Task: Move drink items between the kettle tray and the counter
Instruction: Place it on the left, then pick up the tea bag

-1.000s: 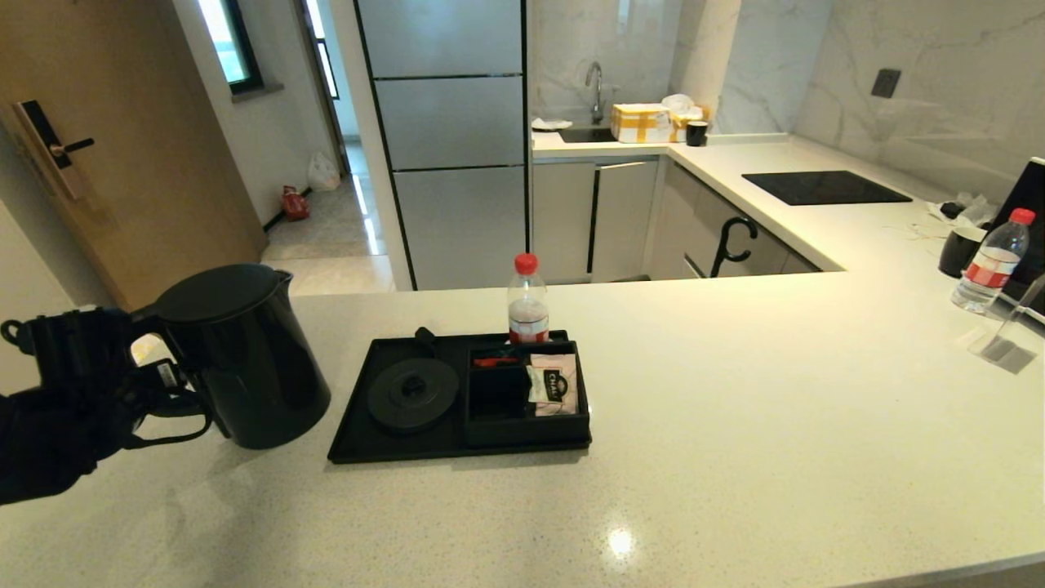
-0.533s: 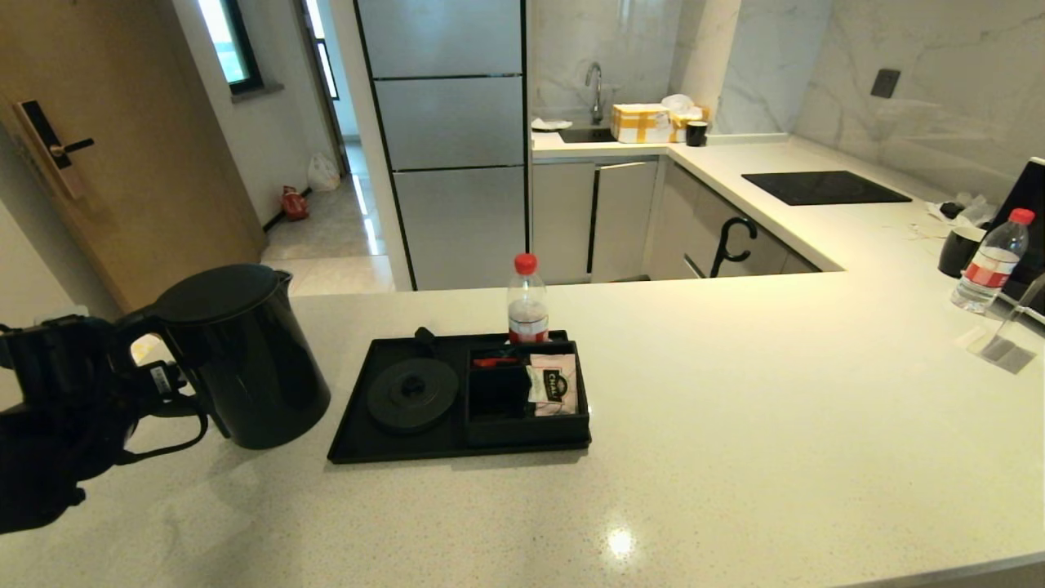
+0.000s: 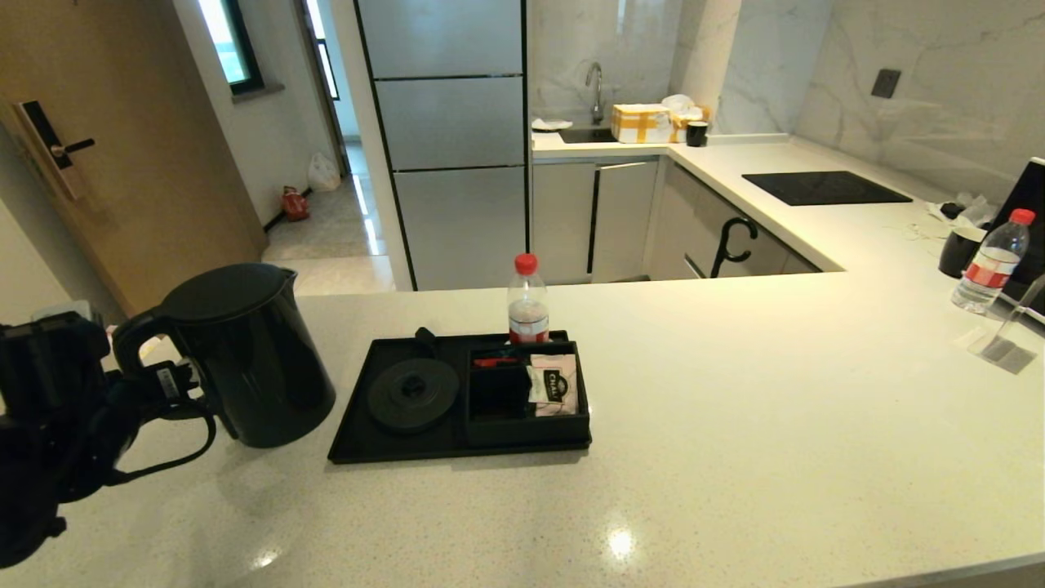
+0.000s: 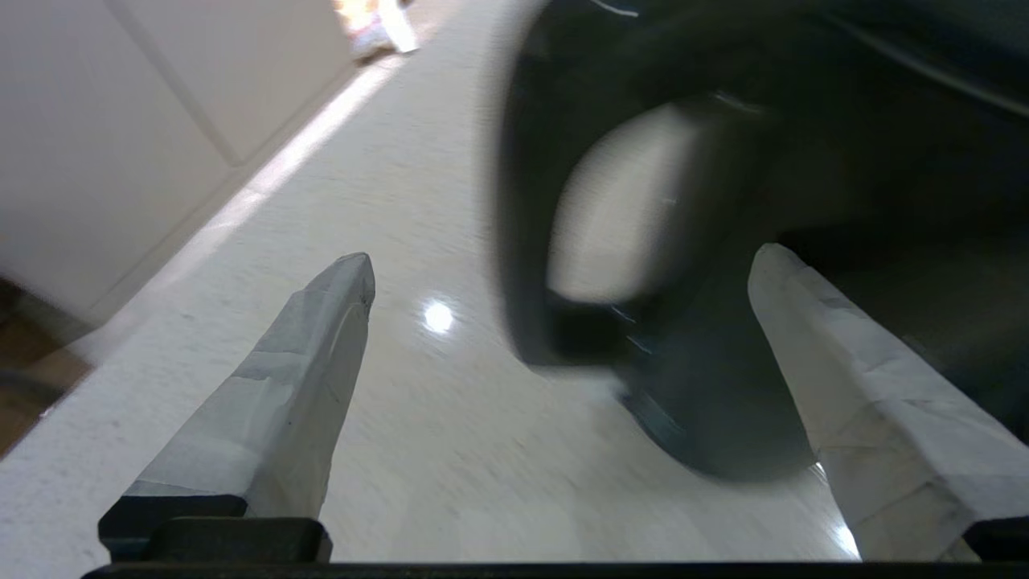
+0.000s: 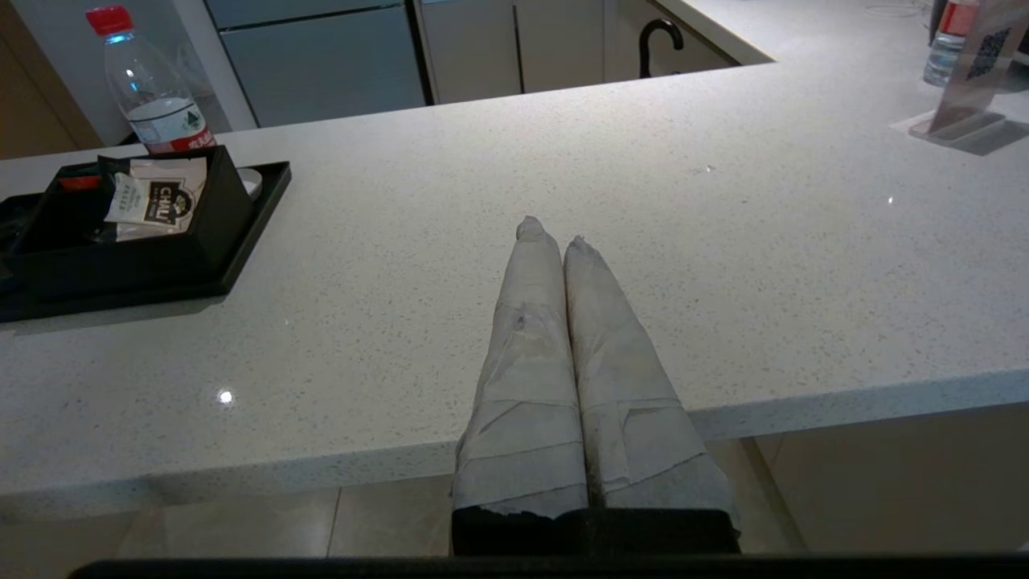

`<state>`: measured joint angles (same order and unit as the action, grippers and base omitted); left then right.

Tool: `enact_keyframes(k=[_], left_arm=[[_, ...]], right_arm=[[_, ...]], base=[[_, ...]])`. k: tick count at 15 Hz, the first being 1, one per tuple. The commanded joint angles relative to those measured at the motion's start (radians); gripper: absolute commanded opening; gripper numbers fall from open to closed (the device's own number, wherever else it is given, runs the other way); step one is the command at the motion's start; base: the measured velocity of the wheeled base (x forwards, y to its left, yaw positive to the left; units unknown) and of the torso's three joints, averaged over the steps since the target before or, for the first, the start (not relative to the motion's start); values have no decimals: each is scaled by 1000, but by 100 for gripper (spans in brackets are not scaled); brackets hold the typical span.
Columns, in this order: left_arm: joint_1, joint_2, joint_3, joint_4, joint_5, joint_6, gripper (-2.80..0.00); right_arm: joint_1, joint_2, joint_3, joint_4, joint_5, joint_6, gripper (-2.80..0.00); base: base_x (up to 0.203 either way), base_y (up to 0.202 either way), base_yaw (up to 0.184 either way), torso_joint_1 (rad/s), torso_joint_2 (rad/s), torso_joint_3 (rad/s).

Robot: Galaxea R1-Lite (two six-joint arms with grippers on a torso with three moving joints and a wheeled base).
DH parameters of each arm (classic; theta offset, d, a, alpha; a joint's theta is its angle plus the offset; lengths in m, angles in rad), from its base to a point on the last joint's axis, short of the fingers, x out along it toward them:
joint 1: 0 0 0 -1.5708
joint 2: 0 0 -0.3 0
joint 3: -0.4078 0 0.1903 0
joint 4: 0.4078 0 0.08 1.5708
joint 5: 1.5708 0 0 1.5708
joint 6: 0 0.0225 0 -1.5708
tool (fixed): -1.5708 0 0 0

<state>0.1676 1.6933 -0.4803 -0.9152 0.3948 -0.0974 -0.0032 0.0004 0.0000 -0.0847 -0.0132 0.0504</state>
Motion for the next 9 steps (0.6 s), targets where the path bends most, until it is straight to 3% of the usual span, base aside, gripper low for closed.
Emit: enact_keyframes(k=[1,7,8,9], left_arm=[[-33,-77,36,6,2,1,0],[-103,-392,87,166,-6,26,0],[-119,-490,81,238,-17,28,-152],[-138,-583,66,327,-33,30,-280]], right_arm=[[0,0,32,-1,1,0,-280],[0,0,31,-1,-1,0,-280],[0,0,31,-1,-1,0,-280],[0,0,31,-1,-1,0,-280]], base=[[0,0,0,0,0,0],[0,0,0,0,0,0],[0,0,0,0,0,0],[0,0,0,0,0,0]])
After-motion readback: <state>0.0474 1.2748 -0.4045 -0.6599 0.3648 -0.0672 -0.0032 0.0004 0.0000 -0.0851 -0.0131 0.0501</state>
